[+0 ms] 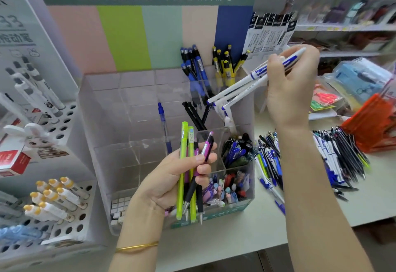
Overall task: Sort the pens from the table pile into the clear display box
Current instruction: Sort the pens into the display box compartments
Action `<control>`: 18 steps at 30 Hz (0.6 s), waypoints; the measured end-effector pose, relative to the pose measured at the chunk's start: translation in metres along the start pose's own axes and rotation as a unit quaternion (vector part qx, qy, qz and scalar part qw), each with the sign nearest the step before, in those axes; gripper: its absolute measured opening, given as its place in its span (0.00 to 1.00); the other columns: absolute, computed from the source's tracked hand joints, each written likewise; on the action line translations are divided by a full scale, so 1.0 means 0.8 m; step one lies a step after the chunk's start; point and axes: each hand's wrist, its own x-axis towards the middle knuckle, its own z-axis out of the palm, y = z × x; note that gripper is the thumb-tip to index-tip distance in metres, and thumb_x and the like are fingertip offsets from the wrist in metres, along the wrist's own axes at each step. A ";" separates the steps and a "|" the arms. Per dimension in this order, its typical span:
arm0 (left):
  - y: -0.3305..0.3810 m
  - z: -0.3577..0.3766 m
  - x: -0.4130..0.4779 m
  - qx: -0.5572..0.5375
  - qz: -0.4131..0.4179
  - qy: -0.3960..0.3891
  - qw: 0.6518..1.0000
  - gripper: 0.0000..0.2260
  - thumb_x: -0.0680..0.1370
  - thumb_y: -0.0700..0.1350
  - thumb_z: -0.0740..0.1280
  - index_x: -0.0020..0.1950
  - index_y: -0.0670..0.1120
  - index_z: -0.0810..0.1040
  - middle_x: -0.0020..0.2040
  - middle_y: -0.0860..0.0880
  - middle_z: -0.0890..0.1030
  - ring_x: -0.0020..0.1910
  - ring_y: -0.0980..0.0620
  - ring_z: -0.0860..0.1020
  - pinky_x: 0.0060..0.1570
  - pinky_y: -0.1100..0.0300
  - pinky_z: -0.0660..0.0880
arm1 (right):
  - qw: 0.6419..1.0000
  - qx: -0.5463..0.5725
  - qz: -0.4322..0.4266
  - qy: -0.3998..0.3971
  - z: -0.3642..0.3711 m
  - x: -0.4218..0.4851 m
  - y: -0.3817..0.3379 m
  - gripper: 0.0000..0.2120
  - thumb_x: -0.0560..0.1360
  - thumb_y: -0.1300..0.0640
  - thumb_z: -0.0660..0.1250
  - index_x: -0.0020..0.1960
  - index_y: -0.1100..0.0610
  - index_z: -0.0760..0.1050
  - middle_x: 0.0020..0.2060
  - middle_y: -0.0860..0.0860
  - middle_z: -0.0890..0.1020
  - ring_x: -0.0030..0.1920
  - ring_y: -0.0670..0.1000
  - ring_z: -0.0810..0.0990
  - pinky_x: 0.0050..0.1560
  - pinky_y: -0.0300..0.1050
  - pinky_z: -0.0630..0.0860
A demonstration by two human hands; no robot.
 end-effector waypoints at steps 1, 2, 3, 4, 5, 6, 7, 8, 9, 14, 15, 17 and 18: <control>-0.001 0.004 0.005 0.008 0.006 0.027 1.000 0.29 0.66 0.34 0.77 0.65 0.36 0.72 0.47 0.42 0.80 0.32 0.55 0.75 0.30 0.63 0.75 | 0.999 -0.016 -0.044 0.024 -0.003 -0.001 -0.003 0.07 0.77 0.65 0.61 0.48 0.59 0.62 0.37 0.43 0.67 0.37 0.32 0.72 0.40 0.26 0.67; -0.002 0.007 0.009 0.017 0.012 0.053 0.998 0.28 0.67 0.34 0.76 0.64 0.36 0.72 0.49 0.41 0.82 0.32 0.55 0.75 0.30 0.63 0.75 | 0.995 -0.032 -0.080 0.043 -0.006 -0.002 -0.005 0.07 0.77 0.67 0.61 0.49 0.60 0.62 0.38 0.42 0.66 0.37 0.29 0.71 0.40 0.24 0.66; -0.003 0.012 0.012 0.021 0.016 0.073 0.997 0.24 0.68 0.34 0.73 0.63 0.37 0.73 0.51 0.39 0.82 0.32 0.55 0.75 0.29 0.63 0.75 | 0.992 -0.046 -0.106 0.054 -0.008 -0.004 -0.005 0.07 0.77 0.68 0.60 0.50 0.62 0.62 0.38 0.41 0.66 0.38 0.28 0.71 0.40 0.23 0.65; -0.003 0.016 0.015 0.020 0.013 0.086 0.996 0.21 0.69 0.34 0.70 0.62 0.38 0.74 0.52 0.38 0.82 0.32 0.55 0.75 0.29 0.63 0.75 | 0.989 -0.057 -0.122 0.057 -0.009 -0.004 -0.002 0.05 0.77 0.68 0.60 0.50 0.63 0.64 0.38 0.41 0.66 0.38 0.28 0.71 0.40 0.22 0.65; -0.003 0.020 0.018 0.018 0.007 0.093 0.995 0.21 0.69 0.34 0.68 0.62 0.38 0.75 0.52 0.38 0.82 0.32 0.54 0.75 0.29 0.63 0.76 | 0.988 -0.067 -0.125 0.055 -0.010 -0.004 0.001 0.04 0.77 0.67 0.60 0.50 0.66 0.65 0.38 0.42 0.66 0.38 0.29 0.71 0.39 0.22 0.65; -0.003 0.022 0.020 0.019 0.001 0.097 0.995 0.21 0.69 0.34 0.68 0.63 0.39 0.74 0.50 0.39 0.83 0.32 0.54 0.76 0.29 0.63 0.76 | 0.988 -0.079 -0.122 0.049 -0.010 -0.003 0.003 0.06 0.78 0.66 0.60 0.51 0.69 0.65 0.39 0.44 0.68 0.37 0.31 0.71 0.37 0.24 0.65; -0.002 0.024 0.023 0.027 -0.003 0.098 0.995 0.22 0.70 0.34 0.68 0.64 0.40 0.73 0.48 0.40 0.83 0.32 0.54 0.76 0.29 0.63 0.76 | 0.988 -0.093 -0.120 0.036 -0.009 -0.002 0.006 0.08 0.78 0.65 0.60 0.52 0.70 0.65 0.39 0.46 0.68 0.36 0.34 0.71 0.36 0.26 0.65; -0.002 0.026 0.025 0.039 -0.004 0.098 0.994 0.23 0.70 0.34 0.68 0.65 0.40 0.72 0.45 0.41 0.83 0.32 0.53 0.76 0.30 0.62 0.77 | 0.987 -0.108 -0.118 0.018 -0.007 -0.001 0.010 0.09 0.78 0.64 0.60 0.53 0.70 0.65 0.38 0.46 0.68 0.35 0.37 0.72 0.34 0.29 0.66; -0.002 0.029 0.026 0.055 -0.006 0.100 0.993 0.22 0.72 0.34 0.68 0.66 0.40 0.71 0.43 0.41 0.82 0.32 0.52 0.77 0.30 0.61 0.78 | 0.986 -0.124 -0.113 -0.002 -0.005 -0.002 0.014 0.09 0.78 0.63 0.59 0.53 0.69 0.66 0.37 0.46 0.68 0.33 0.41 0.71 0.33 0.34 0.65; -0.006 0.037 0.030 0.095 0.012 0.136 0.986 0.16 0.75 0.36 0.66 0.62 0.41 0.72 0.40 0.43 0.81 0.30 0.49 0.79 0.35 0.53 0.81 | 0.975 -0.176 -0.086 -0.105 0.013 -0.006 0.028 0.07 0.79 0.62 0.60 0.52 0.67 0.66 0.38 0.54 0.70 0.36 0.54 0.69 0.34 0.42 0.58; -0.006 0.037 0.030 0.095 0.014 0.125 0.987 0.16 0.75 0.36 0.68 0.62 0.42 0.71 0.40 0.43 0.80 0.29 0.51 0.77 0.32 0.56 0.80 | 0.969 -0.195 -0.079 -0.133 0.016 -0.007 0.030 0.06 0.79 0.62 0.61 0.51 0.65 0.66 0.39 0.54 0.70 0.37 0.54 0.69 0.35 0.43 0.59; -0.005 0.035 0.029 0.099 0.019 0.103 0.990 0.19 0.74 0.37 0.68 0.63 0.44 0.68 0.38 0.45 0.77 0.27 0.53 0.73 0.27 0.61 0.74 | 0.948 -0.254 -0.072 -0.179 0.020 -0.010 0.033 0.07 0.79 0.60 0.62 0.48 0.58 0.63 0.40 0.53 0.70 0.38 0.54 0.69 0.36 0.43 0.58; -0.004 0.032 0.028 0.105 0.024 0.098 0.989 0.20 0.73 0.37 0.67 0.63 0.44 0.68 0.38 0.46 0.76 0.27 0.54 0.72 0.27 0.62 0.73 | 0.935 -0.287 -0.076 -0.197 0.021 -0.013 0.035 0.09 0.78 0.59 0.62 0.47 0.56 0.62 0.41 0.54 0.72 0.39 0.55 0.70 0.36 0.43 0.58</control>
